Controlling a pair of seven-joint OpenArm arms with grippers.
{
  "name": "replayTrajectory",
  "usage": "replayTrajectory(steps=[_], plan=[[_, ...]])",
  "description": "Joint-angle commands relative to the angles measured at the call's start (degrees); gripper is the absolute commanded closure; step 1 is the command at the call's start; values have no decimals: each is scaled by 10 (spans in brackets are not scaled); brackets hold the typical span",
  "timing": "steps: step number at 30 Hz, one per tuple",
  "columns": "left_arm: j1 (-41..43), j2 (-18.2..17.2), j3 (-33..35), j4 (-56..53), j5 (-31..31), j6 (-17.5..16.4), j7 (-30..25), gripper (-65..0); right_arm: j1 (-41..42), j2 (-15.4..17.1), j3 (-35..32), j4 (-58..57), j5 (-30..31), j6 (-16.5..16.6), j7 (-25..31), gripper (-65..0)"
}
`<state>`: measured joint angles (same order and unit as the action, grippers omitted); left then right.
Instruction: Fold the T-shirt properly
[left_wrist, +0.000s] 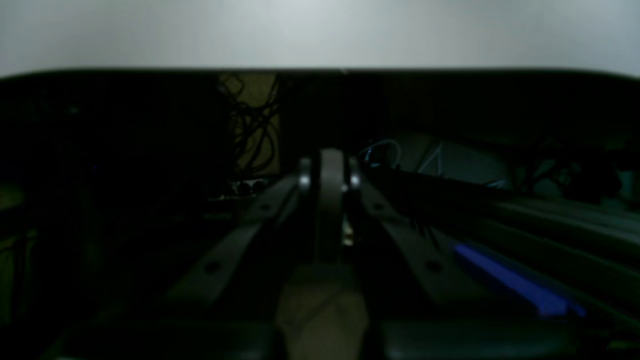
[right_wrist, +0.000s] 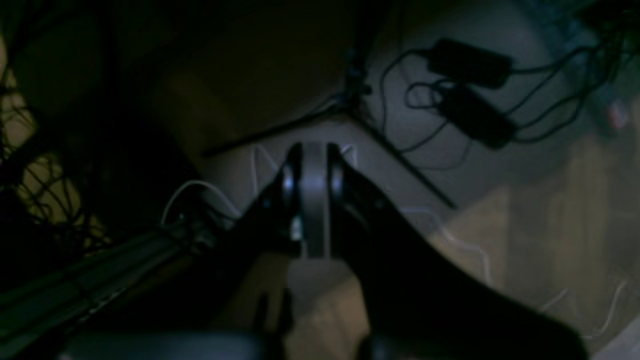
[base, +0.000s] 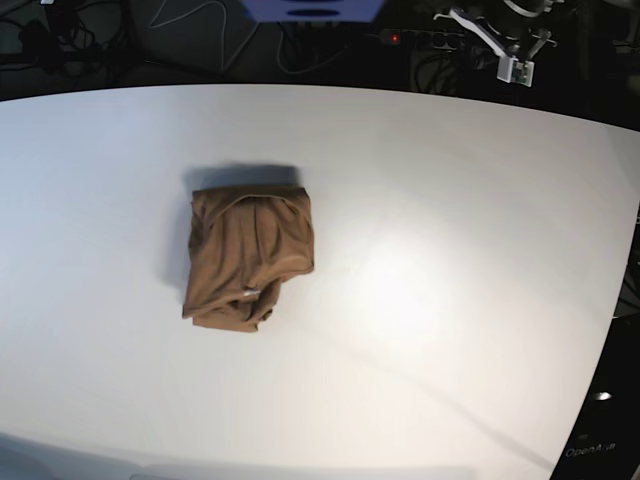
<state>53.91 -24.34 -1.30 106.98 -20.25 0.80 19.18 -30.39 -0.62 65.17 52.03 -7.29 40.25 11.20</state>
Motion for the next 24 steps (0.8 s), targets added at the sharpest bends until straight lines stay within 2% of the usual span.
replayTrajectory(steps=[1,5,7,10,13,15,17,20,23,24], plan=[[19,-3,1,-12,0,2,-5,-17,-11,9,5,-6,-5,-2,11,-1],[7,11,6,-148,0,0,-24,-17,2,15,5,-69,-40,-2,16,-1],[-30,21,8,-244,0,-1,-50,-17,19,32,5,-111,-68,-2,17,-1],[-102,27,56,-404,0,-1,-88,-17,49,59,5,-198,-117,-2,31,-1],[-169,32,124,-541,-2,-1,-139,-17,74,91,3,-290,-146,-2,77,-1],[-213,56,159,-624,-3,-1,-183,-17,84,109,1,-339,-166,-2,122,-1],[-256,78,180,-712,-1,-1,-216,-17,99,124,0,-378,-212,-2,161,-1],[-323,115,217,-847,-1,-1,-270,-17,116,139,0,-425,-290,-2,190,-1],[-383,149,245,-977,-1,-2,-329,-17,137,137,0,-433,-386,-2,180,-3],[-400,161,251,-1016,-1,-2,-343,-17,145,136,0,-433,-418,-17,171,-3]])
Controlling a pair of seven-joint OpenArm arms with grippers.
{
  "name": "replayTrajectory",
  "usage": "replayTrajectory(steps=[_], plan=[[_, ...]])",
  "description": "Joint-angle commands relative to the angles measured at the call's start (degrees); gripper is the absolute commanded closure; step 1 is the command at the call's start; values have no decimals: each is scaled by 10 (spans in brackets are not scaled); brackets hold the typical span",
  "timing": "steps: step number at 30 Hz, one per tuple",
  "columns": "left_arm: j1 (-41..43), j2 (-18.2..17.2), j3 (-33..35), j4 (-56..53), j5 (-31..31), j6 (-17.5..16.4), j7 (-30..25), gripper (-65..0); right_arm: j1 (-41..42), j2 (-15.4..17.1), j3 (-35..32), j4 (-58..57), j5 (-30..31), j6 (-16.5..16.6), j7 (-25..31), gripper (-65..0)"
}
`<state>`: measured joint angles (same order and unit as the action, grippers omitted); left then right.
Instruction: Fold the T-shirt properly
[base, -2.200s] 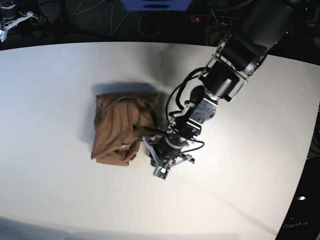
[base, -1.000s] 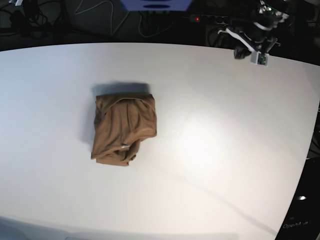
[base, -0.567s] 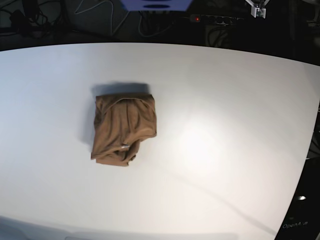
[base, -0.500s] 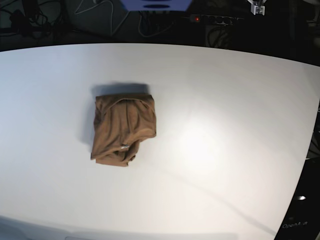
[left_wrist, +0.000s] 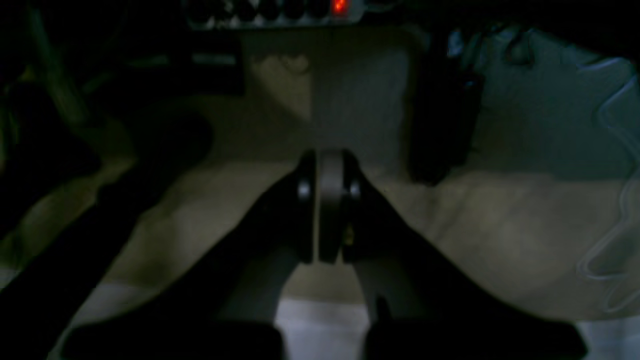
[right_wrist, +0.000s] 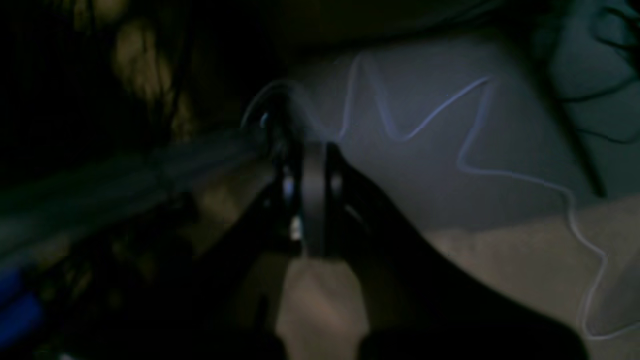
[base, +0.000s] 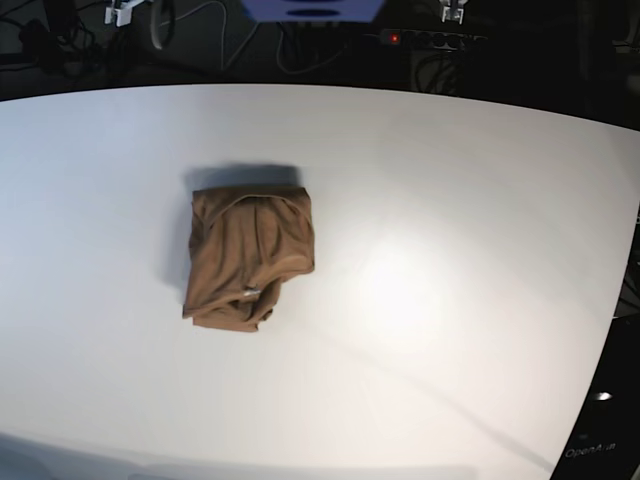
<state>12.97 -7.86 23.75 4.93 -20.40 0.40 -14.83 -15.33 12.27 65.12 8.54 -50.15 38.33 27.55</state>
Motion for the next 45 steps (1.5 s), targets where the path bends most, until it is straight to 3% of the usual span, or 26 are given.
replayTrajectory(steps=[1,6,9,11,18,23,33,35,45], plan=[[-4,7,7,-26,1,2,-15,-17,1,3,2,1,-22,-43,0,-3],[-48,24,25,-49,1,2,-6,-17,32,-17,2,1,-155,-218,-37,-12],[-62,24,24,-49,1,2,10,-17,47,-26,2,0,-207,-287,-61,-48],[-70,24,23,-49,0,2,11,-17,61,-28,2,-20,-232,-311,-79,-57],[-90,20,25,-49,1,2,12,-17,95,-35,2,-56,-237,-317,-106,-100],[-101,19,26,-49,1,2,12,-17,114,-48,2,-59,-237,-374,-110,-132],[-113,7,26,-48,1,2,12,-18,124,-58,6,-57,-235,-385,-111,-216],[-113,7,26,-48,1,2,12,-18,123,-57,6,-58,-235,-401,-111,-226],[-104,8,26,-47,1,2,7,-18,114,-47,6,-59,-234,-400,-111,-247]])
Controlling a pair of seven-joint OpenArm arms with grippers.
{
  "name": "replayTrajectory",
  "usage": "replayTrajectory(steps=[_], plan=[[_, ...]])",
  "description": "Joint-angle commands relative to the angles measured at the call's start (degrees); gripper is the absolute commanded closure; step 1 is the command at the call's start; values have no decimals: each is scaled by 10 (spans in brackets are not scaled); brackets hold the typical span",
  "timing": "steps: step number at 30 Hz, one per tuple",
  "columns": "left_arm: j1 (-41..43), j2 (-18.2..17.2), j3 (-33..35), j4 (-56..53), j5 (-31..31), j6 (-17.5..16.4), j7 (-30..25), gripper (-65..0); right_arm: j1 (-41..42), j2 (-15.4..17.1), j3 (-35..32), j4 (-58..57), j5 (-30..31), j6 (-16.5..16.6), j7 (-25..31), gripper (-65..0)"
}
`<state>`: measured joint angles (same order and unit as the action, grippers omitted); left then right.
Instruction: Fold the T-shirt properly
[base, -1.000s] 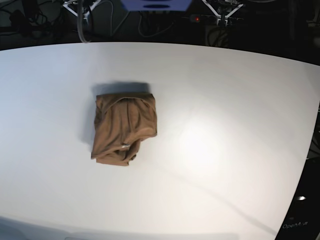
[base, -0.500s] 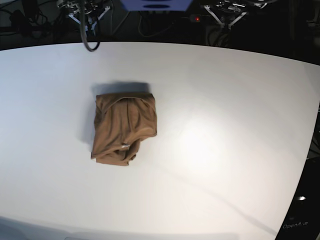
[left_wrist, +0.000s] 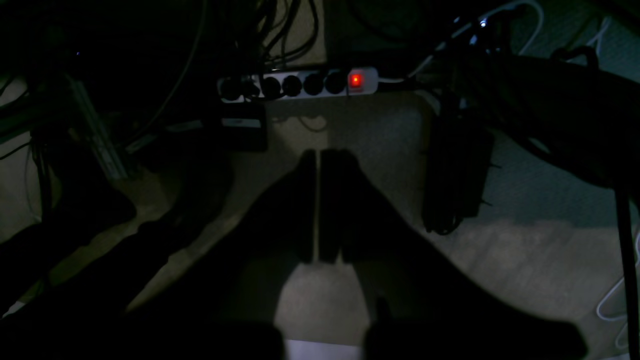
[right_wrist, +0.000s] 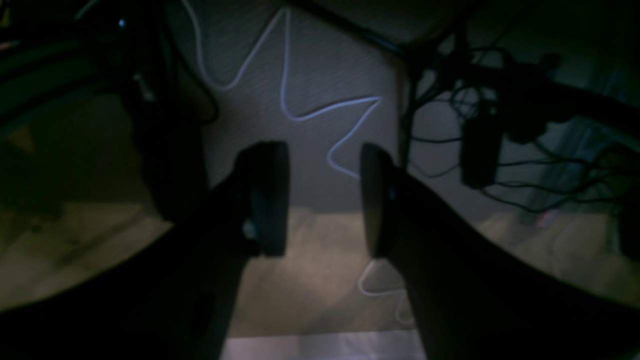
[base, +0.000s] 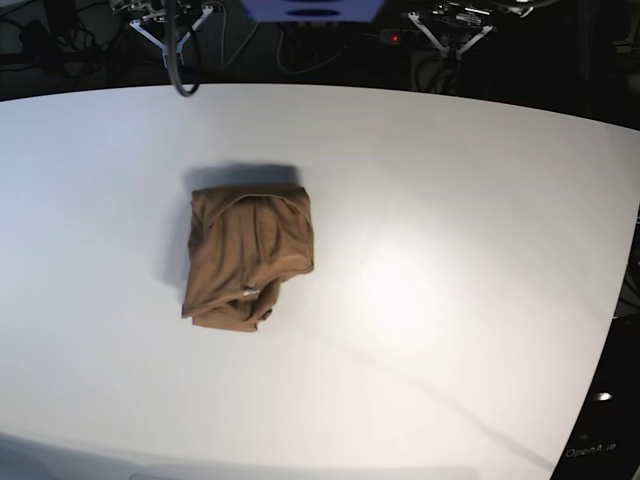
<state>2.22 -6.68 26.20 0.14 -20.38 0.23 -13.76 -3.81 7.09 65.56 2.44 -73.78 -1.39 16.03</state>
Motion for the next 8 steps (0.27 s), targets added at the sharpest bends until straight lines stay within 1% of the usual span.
replayTrajectory(steps=[1,8], plan=[[5,-4,1,1,1,3,-4,-18,-1,5,2,2,2,-3,5,-247],[6,1,-2,1,-1,3,-4,-18,-2,3,-2,1,0,-1,10,-247]])
